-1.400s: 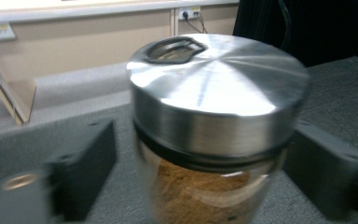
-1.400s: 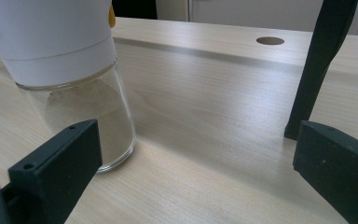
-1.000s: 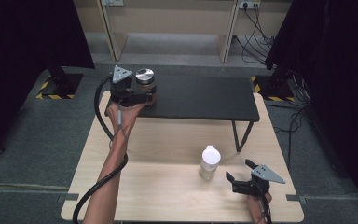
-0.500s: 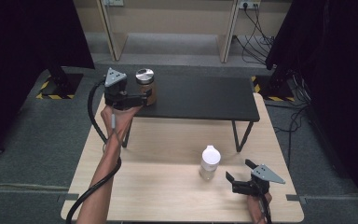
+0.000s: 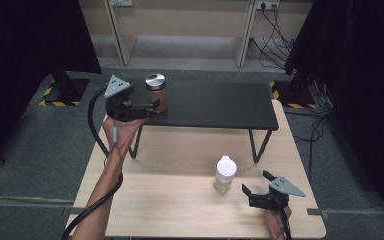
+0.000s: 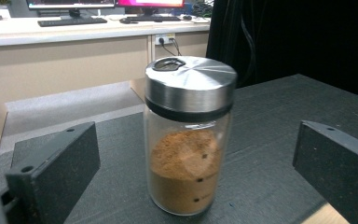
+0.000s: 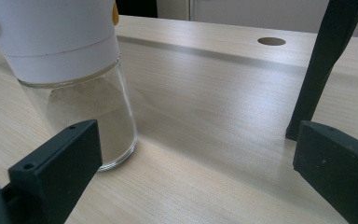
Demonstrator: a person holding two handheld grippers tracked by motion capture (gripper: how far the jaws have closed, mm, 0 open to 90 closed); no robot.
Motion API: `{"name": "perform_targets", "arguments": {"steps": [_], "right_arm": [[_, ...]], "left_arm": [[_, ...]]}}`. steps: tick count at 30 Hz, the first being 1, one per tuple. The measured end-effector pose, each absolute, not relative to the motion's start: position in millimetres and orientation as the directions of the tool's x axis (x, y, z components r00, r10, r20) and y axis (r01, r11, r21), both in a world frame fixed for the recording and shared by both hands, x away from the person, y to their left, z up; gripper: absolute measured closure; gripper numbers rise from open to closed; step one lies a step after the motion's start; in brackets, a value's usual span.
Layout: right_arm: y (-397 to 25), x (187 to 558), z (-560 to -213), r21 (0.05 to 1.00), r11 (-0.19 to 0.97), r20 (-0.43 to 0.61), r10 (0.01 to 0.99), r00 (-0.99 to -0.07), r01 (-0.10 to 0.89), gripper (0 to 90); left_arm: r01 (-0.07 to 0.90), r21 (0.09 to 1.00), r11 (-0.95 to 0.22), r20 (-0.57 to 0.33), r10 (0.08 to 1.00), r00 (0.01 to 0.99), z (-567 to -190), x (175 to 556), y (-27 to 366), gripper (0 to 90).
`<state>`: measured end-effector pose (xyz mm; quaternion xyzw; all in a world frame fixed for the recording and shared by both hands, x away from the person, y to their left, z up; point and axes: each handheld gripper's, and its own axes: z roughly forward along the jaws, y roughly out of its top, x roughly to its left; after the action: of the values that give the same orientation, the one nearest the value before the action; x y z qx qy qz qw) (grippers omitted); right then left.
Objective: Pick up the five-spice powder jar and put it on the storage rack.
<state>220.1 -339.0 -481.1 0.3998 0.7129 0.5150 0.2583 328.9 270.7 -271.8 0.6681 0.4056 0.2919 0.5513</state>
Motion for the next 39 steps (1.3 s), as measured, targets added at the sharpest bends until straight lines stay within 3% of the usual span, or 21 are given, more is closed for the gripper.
{"name": "perform_targets", "arguments": {"steps": [16,39], "right_arm": [[-338,220,-481,0.94,0.156,0.037,0.837,-0.546,0.303,1.1],[-337,220,-480,0.939,0.168,0.025,0.836,-0.548,0.3,1.1]], "left_arm": [[0.178,0.981,-0.078,-0.036,0.828,0.559,-292,297,290,0.2],[0.113,0.991,-0.075,-0.012,0.783,0.621,-376,250,291,0.1]]}}
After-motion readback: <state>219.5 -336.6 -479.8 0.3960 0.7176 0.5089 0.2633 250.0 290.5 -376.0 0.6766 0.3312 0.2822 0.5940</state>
